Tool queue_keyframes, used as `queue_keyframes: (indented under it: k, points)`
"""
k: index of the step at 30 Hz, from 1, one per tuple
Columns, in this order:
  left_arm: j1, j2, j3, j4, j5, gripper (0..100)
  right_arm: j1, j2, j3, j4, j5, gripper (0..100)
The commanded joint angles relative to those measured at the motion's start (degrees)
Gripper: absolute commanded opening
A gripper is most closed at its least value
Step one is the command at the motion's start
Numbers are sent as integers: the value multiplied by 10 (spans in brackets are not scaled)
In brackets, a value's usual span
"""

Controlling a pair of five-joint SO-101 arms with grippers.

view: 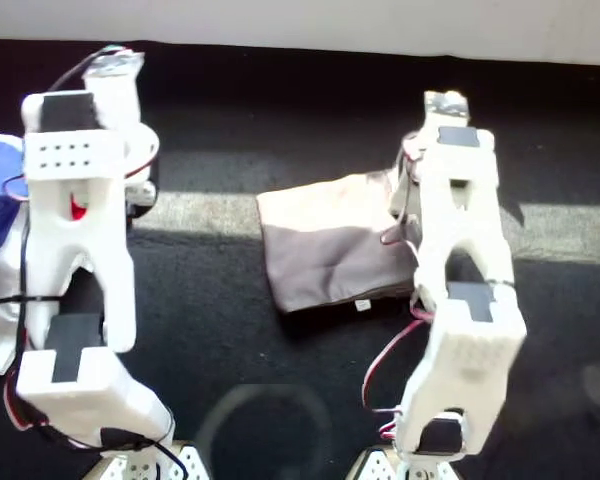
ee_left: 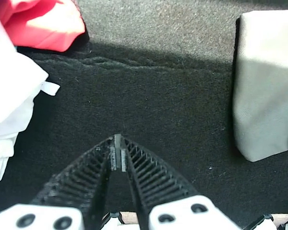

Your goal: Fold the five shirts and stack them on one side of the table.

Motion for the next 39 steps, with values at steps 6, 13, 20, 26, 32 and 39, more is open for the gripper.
queue_keyframes:
  k: [6, 13, 20, 26, 32, 39]
  points:
    - [-8, -43, 19, -11, -2, 10, -64, 122, -143, 32, -5, 321]
    - [-8, -45, 17, -13, -2, 10, -59, 214, -178, 32, -5, 113]
    - [-8, -41, 18, -14, -2, 10, 1, 235, -252, 34, -2, 7]
    - [-8, -41, 20, -14, -2, 10, 85, 240, -379, 29, 88, 6]
    - [-8, -41, 20, -14, -2, 10, 169, 240, -454, 9, 159, 6]
    - [-8, -41, 20, -14, -2, 10, 261, 261, -456, -112, 248, 6]
